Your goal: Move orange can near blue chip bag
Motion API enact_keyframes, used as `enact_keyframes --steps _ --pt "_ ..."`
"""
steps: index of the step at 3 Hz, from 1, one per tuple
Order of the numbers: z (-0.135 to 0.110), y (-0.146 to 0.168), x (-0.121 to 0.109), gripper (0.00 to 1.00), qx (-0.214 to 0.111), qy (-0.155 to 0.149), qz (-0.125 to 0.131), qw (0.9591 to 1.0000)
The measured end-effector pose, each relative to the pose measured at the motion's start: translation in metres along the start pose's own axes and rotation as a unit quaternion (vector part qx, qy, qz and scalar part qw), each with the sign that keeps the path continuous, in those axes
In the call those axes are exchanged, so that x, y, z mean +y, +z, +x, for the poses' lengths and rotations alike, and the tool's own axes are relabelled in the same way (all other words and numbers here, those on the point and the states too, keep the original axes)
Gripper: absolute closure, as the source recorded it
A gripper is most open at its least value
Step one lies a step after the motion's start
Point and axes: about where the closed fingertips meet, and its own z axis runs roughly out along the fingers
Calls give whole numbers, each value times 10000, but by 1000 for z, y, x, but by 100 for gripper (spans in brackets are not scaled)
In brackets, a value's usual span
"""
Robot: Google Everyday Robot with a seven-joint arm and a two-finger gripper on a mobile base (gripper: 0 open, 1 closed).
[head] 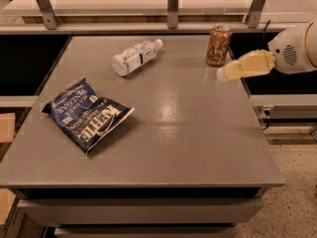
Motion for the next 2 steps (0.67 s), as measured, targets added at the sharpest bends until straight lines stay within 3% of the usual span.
enact_keyframes --steps 1,2 --pt "-12 19 -3 0 -603 10 65 9982" --pt "-36 38 -15 0 -1317 49 94 9912"
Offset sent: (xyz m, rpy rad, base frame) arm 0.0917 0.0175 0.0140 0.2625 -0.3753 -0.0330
